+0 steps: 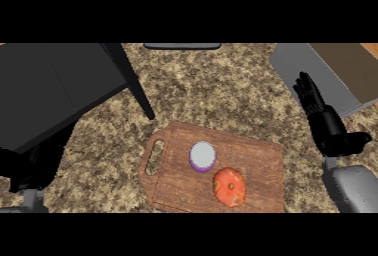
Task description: Pick the squash from the cutting board and place it in the cardboard box
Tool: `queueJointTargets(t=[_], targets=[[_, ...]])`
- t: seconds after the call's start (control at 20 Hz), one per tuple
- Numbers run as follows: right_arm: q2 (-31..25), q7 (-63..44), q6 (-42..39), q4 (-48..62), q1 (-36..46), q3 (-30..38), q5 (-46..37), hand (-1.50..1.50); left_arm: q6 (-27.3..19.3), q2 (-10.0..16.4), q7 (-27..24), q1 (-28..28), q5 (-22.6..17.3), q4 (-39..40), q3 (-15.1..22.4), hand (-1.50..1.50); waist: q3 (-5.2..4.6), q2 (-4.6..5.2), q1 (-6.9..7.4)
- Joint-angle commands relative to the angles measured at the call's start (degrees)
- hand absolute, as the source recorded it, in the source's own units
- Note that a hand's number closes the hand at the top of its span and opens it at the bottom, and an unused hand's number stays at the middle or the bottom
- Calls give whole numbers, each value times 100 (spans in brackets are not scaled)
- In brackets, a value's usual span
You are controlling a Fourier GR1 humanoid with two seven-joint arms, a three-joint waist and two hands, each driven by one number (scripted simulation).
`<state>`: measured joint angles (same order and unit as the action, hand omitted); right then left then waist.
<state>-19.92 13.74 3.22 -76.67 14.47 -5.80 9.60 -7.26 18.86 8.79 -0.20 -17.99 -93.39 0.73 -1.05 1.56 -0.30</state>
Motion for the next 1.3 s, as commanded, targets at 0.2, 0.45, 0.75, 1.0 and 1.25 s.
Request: queueJointTargets(t=[0.2, 0.45, 0.75, 1.0, 1.25], targets=[[-552, -238, -1432, -1318, 1029, 9, 800, -150, 550, 754, -763, -690, 1111, -119, 481, 0, 97, -244, -167], [-1537, 133, -2138, -1387, 799, -171, 118, -150, 1001, 890, -1195, -946, 1250, 277, 638, 0, 102, -158, -152], [-2122, 1860, -2467, -1436, 591, -251, -1024, -150, 1035, 675, -1615, -863, 1434, 480, 800, 0, 108, -150, -33], [-2399, 1967, -2408, -1945, 414, -635, -1914, -150, 1018, 603, -1349, -1304, 1429, 663, 693, 0, 104, -159, -68], [-2886, 844, -2730, -2954, 587, -1414, -2923, -150, 1094, 700, -1241, -1245, 1416, 533, 680, 0, 95, -204, -59]])
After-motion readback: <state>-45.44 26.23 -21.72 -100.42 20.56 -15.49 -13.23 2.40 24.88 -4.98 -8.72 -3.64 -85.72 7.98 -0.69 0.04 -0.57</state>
